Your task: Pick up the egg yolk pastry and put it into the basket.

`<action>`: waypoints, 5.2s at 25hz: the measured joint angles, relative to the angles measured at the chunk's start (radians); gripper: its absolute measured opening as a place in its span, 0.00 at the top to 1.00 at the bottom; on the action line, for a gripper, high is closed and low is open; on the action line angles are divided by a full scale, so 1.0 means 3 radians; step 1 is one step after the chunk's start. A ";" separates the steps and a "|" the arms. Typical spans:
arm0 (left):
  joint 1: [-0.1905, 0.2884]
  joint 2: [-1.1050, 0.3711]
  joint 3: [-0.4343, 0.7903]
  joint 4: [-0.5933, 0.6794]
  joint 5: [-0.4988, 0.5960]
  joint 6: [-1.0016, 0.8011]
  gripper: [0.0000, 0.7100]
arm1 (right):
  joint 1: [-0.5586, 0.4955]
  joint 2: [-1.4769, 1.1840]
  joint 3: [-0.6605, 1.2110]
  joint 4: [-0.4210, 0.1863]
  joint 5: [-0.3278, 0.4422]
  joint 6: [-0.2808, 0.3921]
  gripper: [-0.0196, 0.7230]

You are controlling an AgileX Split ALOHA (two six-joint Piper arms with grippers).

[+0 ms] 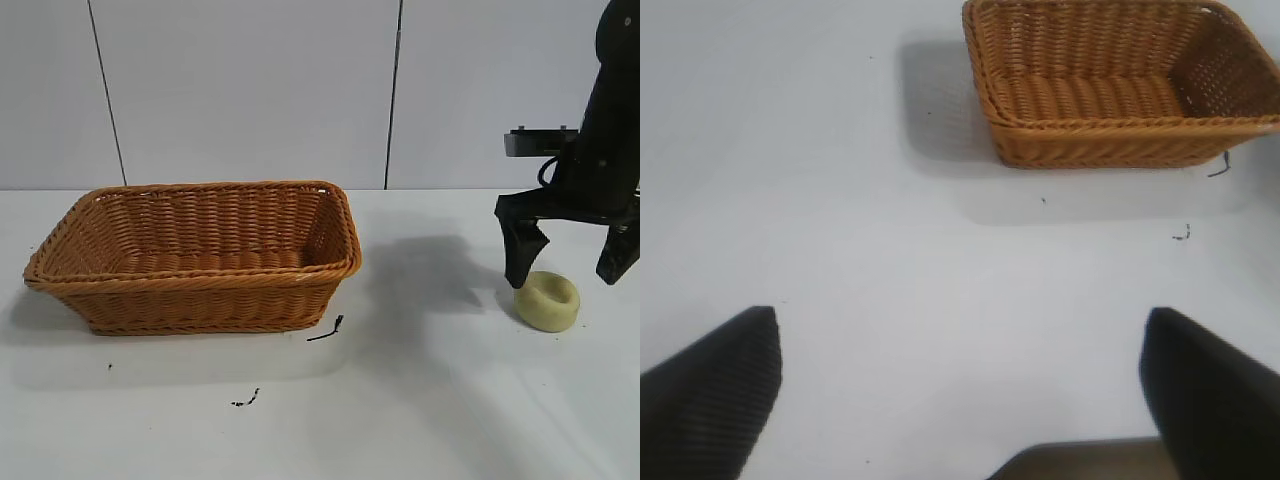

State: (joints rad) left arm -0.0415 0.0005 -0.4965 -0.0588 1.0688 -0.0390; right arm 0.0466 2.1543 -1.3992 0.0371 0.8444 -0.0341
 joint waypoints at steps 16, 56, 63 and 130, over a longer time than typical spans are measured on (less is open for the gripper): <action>0.0000 0.0000 0.0000 0.0000 0.0000 0.0000 0.02 | 0.0000 0.0029 -0.0009 0.0088 -0.0004 -0.0065 0.63; 0.0000 0.0000 0.0000 0.0000 0.0000 0.0000 0.02 | 0.1288 -0.0256 -0.2028 0.0049 0.0973 0.0000 0.84; 0.0000 0.0000 0.0000 0.0000 0.0000 0.0000 0.02 | 0.1810 0.0060 -0.2037 0.0049 0.0532 0.0084 0.84; 0.0000 0.0000 0.0000 0.0000 0.0000 0.0000 0.02 | -0.0178 0.0394 -0.3008 -0.0301 0.1223 0.0075 0.12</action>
State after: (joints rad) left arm -0.0415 0.0005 -0.4965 -0.0588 1.0688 -0.0390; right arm -0.0069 2.2724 -2.3017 -0.0533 1.2113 -0.0116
